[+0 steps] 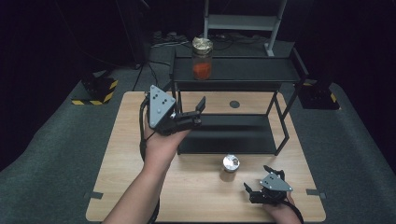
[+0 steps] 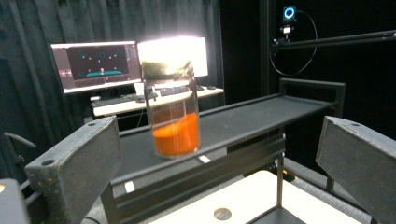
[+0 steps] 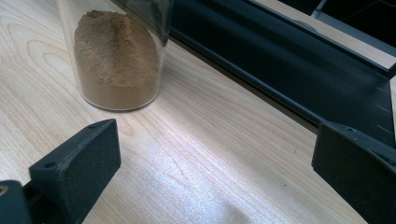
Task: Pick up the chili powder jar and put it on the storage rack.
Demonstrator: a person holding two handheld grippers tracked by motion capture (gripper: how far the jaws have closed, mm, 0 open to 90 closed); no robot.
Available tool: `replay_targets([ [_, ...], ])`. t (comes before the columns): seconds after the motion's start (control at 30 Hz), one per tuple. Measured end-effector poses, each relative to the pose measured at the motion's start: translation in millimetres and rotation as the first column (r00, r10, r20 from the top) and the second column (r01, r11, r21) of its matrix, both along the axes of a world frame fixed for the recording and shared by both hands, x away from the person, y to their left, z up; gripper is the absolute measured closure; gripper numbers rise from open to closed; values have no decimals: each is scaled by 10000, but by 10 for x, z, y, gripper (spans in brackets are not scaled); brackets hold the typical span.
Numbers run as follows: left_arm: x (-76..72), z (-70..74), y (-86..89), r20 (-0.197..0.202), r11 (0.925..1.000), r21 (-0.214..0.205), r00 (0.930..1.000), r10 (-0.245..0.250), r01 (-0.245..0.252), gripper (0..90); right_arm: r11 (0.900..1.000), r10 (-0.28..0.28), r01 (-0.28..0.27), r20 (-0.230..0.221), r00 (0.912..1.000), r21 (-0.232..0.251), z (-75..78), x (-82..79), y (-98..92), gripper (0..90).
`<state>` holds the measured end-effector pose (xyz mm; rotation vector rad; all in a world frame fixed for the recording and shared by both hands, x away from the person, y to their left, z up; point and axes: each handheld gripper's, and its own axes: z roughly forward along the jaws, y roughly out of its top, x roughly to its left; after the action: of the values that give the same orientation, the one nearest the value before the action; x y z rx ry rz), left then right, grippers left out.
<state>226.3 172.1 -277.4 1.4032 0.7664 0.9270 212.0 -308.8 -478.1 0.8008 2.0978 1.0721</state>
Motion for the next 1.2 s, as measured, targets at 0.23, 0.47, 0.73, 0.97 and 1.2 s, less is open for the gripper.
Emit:
replay_targets([
  [0.23,-85,-173,63,-239,9999,118,9996,-118,121,4,10000,14,-14,1,10000,-31,1,-1,4,2],
  [0.47,-174,-344,111,-357,9989,388,9991,-232,246,4,9999,2,-1,52,10000,-144,0,-11,26,2],
  [0.73,-285,-613,159,-630,9976,591,9975,-326,364,4,9998,-15,16,61,10000,-180,0,-12,34,2],
  [0.97,-364,-901,177,-1108,9978,560,9934,-301,364,4,9999,-23,24,78,10000,-127,-3,-16,24,2],
  [1.2,-420,-1193,251,-1771,9966,647,9834,-397,519,4,9999,-16,17,96,10000,-107,-6,-17,20,2],
])
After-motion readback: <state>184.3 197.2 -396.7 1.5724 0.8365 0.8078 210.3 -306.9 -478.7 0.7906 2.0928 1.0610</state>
